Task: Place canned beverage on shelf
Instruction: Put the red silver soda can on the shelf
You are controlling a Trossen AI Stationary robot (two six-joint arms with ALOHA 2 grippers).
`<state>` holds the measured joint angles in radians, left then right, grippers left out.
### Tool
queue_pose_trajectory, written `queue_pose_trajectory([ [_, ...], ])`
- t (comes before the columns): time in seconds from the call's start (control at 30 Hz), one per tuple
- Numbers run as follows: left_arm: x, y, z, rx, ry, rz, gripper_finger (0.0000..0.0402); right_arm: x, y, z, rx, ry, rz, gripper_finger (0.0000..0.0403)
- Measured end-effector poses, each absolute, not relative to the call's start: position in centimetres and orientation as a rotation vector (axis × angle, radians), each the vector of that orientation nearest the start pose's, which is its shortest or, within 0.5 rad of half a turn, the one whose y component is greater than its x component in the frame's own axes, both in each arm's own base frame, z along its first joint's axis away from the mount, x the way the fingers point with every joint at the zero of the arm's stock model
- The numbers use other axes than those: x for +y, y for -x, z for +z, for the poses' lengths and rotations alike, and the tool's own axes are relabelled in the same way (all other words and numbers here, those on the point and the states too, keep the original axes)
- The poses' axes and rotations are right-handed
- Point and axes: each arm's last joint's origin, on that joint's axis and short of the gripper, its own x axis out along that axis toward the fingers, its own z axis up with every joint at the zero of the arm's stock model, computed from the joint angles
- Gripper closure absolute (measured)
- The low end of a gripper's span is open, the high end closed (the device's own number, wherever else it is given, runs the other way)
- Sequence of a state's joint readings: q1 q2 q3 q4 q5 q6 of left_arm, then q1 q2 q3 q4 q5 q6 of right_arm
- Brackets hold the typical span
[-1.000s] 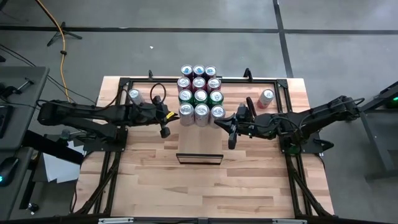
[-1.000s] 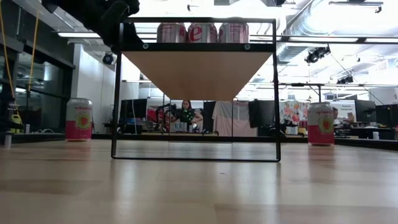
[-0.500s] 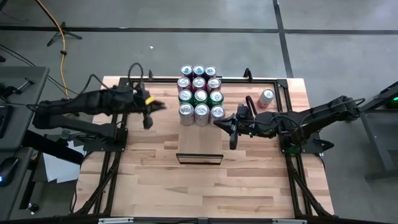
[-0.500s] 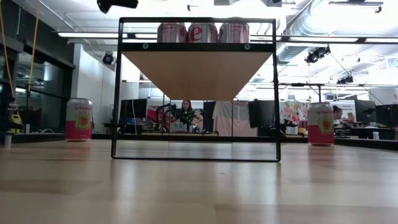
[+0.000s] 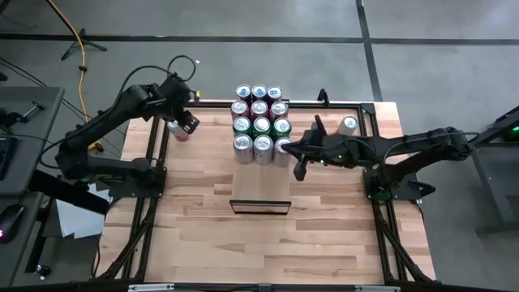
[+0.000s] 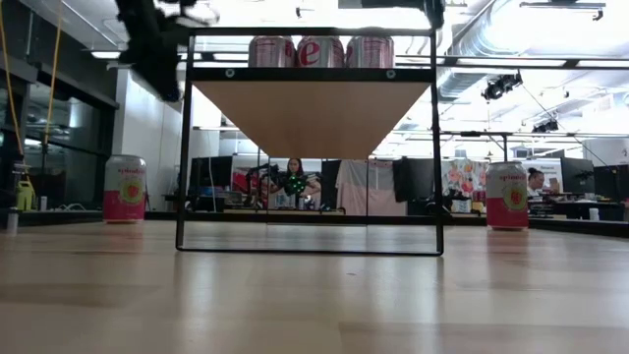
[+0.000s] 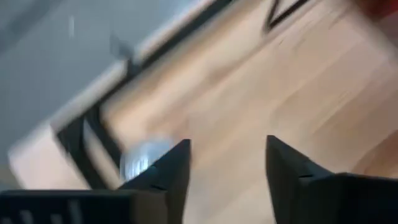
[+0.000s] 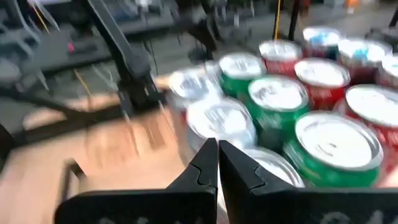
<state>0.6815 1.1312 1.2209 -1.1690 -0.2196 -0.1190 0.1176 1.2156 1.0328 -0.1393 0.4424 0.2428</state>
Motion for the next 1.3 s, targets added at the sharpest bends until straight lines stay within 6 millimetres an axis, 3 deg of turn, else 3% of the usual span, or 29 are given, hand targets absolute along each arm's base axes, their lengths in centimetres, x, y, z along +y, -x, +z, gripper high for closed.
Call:
queue_pose_trajectory([
  [0.2,13.8,-13.4,32.3,1.142,0.637,1.058,0.0172,-0.7,-26.5,32.6,0.413,-0.165,-0.285,0.0403],
  [0.47,16.5,-13.8,30.5,1.197,0.730,1.179,0.0090,-3.1,-26.6,32.7,0.411,-0.137,-0.162,0.0403],
  [0.77,20.1,-14.1,27.1,1.355,0.751,1.344,0.0080,-4.2,-26.5,32.7,0.408,-0.157,-0.167,0.0403],
  [0.93,20.8,-13.9,26.4,1.332,0.880,1.329,0.0080,-4.2,-26.5,32.7,0.408,-0.158,-0.163,0.0403],
  [1.3,20.7,-14.0,25.7,1.293,0.902,1.416,0.0080,-4.2,-26.6,32.7,0.393,-0.158,-0.156,0.0403],
])
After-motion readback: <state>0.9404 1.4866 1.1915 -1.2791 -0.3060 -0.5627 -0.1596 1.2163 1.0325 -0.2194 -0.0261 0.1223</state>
